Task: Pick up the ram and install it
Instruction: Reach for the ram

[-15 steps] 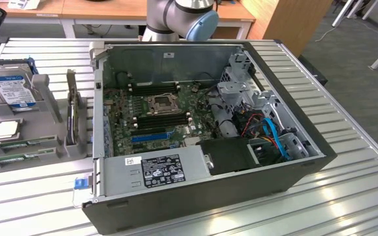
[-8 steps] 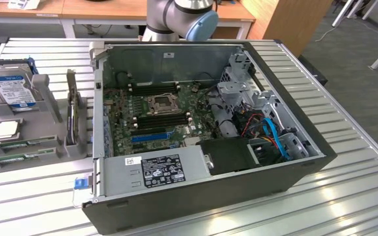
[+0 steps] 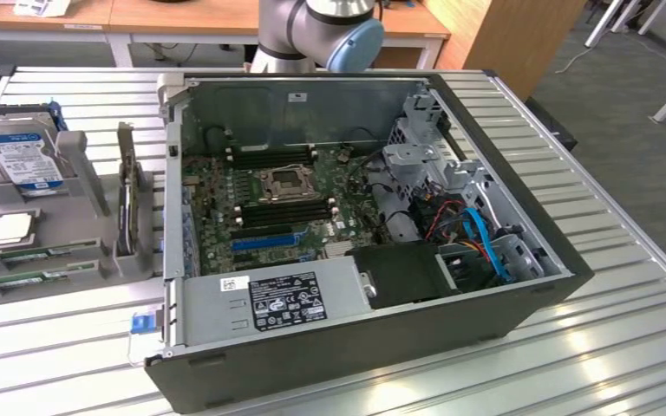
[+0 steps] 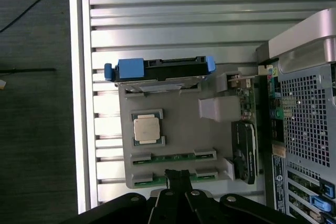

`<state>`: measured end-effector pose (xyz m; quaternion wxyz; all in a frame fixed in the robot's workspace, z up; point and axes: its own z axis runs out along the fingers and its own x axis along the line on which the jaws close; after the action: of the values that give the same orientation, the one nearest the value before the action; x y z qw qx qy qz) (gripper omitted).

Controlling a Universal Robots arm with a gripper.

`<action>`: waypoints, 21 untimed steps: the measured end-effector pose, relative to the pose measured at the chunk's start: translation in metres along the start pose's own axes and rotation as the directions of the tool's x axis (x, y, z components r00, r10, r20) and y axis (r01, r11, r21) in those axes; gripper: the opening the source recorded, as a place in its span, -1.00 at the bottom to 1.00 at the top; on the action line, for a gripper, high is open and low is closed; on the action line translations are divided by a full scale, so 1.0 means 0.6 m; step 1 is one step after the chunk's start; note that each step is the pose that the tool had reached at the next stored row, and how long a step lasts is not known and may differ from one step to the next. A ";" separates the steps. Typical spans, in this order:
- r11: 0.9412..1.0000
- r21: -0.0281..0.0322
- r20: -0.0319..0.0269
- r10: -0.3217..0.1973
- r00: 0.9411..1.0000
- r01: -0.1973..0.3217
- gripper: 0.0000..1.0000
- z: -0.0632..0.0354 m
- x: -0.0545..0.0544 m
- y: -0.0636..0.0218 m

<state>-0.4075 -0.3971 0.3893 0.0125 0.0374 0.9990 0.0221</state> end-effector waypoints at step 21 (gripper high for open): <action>1.000 0.000 0.000 0.000 1.000 0.000 -0.80 0.000 0.003 -0.015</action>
<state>-0.4098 -0.4059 0.3891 0.0125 0.0374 0.9990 0.0221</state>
